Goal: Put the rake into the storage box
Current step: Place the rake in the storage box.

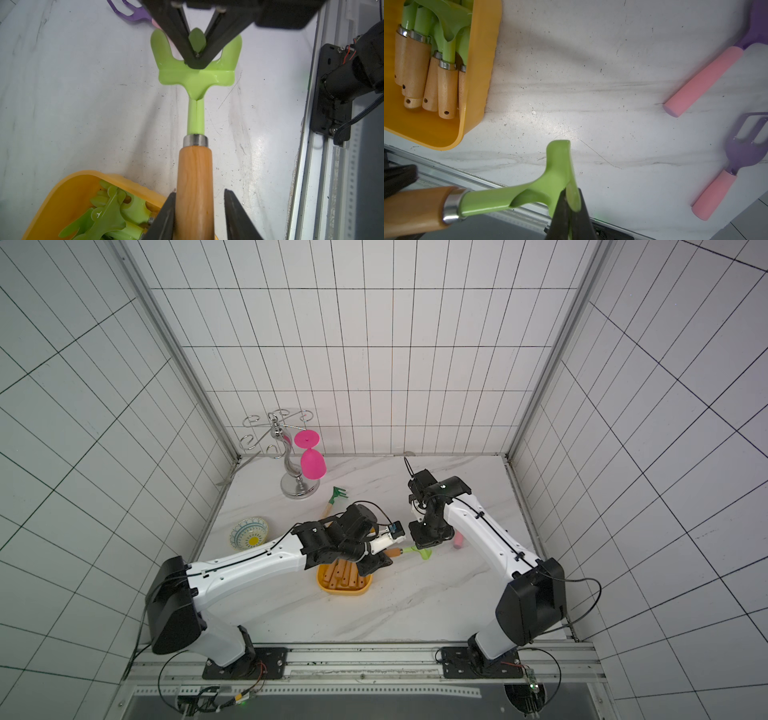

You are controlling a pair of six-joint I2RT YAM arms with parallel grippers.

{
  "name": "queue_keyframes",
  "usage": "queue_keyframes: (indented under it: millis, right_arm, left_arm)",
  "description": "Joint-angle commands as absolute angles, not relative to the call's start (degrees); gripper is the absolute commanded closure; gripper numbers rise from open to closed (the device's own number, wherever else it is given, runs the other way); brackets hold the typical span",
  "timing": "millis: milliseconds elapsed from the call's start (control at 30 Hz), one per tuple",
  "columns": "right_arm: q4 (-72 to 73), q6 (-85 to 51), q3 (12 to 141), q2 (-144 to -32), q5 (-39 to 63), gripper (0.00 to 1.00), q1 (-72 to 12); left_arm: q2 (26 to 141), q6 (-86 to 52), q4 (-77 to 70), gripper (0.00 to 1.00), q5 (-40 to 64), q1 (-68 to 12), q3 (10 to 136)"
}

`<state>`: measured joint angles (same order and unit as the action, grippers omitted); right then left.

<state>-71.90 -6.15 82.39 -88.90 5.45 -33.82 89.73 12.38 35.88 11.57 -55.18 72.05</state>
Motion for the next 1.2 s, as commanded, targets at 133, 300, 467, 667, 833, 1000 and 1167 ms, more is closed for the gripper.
queue_keyframes:
  millis: [133, 300, 467, 667, 833, 1000, 1167]
  right_arm:
    - [-69.8, -6.2, 81.8, -88.7, 9.0, 0.97, -34.4]
    - [-67.7, -7.0, 80.9, -88.2, 10.2, 0.71, -34.5]
    - [-64.7, -7.9, 79.8, -86.3, 11.2, 0.45, -34.4]
    - [-59.9, -11.3, 77.9, -79.9, 8.7, 0.34, -31.7]
    - [-55.8, -13.8, 72.2, -74.9, 8.6, 0.29, -28.2]
    - [-54.7, -14.9, 67.0, -75.4, 9.8, 0.29, -27.9]
    - [-52.4, -15.6, 63.9, -76.1, 12.4, 0.3, -27.9]
  left_arm:
    - [90.7, 11.0, 37.1, 0.81, 11.2, -56.6, 73.8]
    - [89.7, 8.2, 37.4, 0.9, 9.4, -56.8, 71.7]
    - [86.6, 4.6, 35.6, 0.98, 6.8, -56.9, 67.7]
    - [81.4, -1.6, 36.4, 1.0, 0.3, -56.8, 63.0]
    - [74.6, -12.2, 39.5, 0.99, -11.4, -56.9, 60.1]
    - [72.5, -21.7, 49.1, 0.98, -19.4, -56.8, 60.6]
    - [74.5, -26.9, 51.9, 0.97, -22.3, -56.3, 58.2]
